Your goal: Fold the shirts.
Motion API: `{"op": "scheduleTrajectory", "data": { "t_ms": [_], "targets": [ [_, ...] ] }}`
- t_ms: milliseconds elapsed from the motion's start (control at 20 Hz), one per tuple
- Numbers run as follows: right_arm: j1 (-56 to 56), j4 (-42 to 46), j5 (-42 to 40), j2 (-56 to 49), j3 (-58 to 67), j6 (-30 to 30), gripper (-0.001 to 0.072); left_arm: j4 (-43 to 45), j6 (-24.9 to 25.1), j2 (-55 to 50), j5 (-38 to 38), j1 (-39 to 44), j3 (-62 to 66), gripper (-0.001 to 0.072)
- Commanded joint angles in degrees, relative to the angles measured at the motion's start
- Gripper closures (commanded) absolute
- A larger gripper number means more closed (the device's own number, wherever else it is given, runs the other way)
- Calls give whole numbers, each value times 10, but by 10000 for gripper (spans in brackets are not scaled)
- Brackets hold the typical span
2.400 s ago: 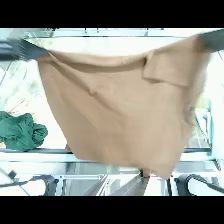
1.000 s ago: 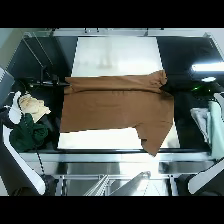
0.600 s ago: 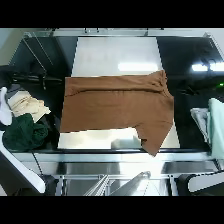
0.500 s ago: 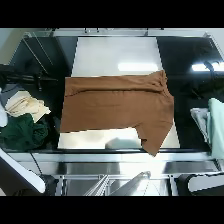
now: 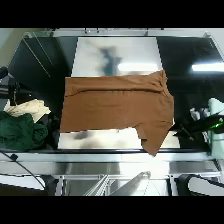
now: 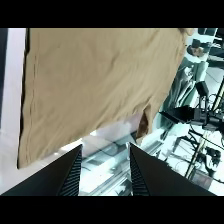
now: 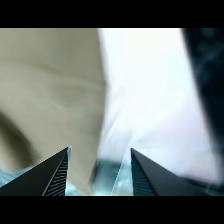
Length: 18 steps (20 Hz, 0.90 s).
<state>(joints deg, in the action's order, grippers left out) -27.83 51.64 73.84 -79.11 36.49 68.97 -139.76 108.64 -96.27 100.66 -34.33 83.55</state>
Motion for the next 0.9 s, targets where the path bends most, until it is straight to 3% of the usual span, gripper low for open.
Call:
{"op": "scheduleTrajectory", "data": {
  "t_ms": [0,150,250,300,400,700,850],
  "targets": [
    [2,-67,-66,5,-97,-57,271,39,25,78,-25,-9,-117,403],
    [2,-158,-82,5,-107,-116,273,44,30,115,-52,-9,-191,402],
    [2,-191,-92,5,-107,-138,312,56,29,137,-93,-4,-245,403],
    [2,-202,-95,5,-107,-151,530,56,30,148,-122,3,-276,403],
    [2,-204,-98,5,-107,-150,695,57,30,162,-180,23,-332,403],
    [2,-204,-76,5,-107,-155,695,81,13,164,-329,101,-410,402],
    [2,-204,-67,5,-107,-172,695,83,12,137,-347,138,-395,402]
  ]
}}
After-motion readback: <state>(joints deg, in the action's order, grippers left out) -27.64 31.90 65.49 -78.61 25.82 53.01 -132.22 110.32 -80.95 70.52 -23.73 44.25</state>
